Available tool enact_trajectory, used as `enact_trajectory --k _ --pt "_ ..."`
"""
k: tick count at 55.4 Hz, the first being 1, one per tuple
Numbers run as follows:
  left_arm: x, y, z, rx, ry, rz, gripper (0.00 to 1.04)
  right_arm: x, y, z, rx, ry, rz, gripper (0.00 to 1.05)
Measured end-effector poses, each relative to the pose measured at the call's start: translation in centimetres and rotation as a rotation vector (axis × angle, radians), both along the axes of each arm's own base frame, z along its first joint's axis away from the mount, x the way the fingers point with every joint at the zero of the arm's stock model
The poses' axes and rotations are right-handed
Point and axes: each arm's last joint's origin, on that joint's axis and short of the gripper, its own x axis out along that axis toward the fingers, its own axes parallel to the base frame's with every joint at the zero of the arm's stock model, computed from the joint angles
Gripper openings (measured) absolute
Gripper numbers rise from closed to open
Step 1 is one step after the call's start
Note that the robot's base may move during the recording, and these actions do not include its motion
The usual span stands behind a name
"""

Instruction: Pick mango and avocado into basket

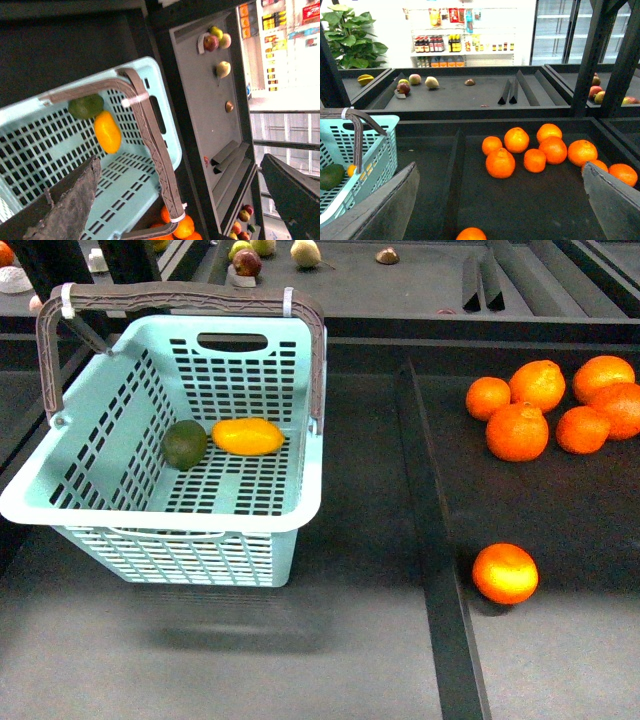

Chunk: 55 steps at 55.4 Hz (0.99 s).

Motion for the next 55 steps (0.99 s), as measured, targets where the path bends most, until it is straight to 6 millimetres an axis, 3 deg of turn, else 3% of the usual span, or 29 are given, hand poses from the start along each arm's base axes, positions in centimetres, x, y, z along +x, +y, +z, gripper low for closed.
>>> enact_trajectory --k 4,8,13,22,28,33,47,55 --pt "-4.7 1.7 1.4 0.109 -0.029 0.001 0.97 0.0 0.0 0.0 0.000 0.000 0.000 0.97" --pt "-8.2 1.9 1.6 0.215 -0.052 -0.014 0.97 0.0 0.0 0.0 0.000 0.000 0.000 0.97" --pt "-10.9 1.3 0.8 0.305 -0.029 -0.067 0.97 0.0 0.0 0.0 0.000 0.000 0.000 0.97" --pt "-11.3 1.0 0.4 0.359 -0.048 -0.137 0.95 0.0 0.0 0.0 0.000 0.000 0.000 0.97" --pt "-12.3 0.5 -1.6 0.732 -0.325 -0.404 0.73 0.0 0.0 0.0 0.000 0.000 0.000 0.97" --pt "-13.5 0.4 -2.7 1.005 -0.370 -0.444 0.55 0.0 0.0 0.0 0.000 0.000 0.000 0.97" --pt "-15.8 0.5 -6.2 1.155 -0.325 -0.484 0.03 0.0 0.0 0.0 0.000 0.000 0.000 0.97" --pt "-16.8 0.5 -7.3 1.166 -0.331 -0.481 0.03 0.0 0.0 0.0 0.000 0.000 0.000 0.97"
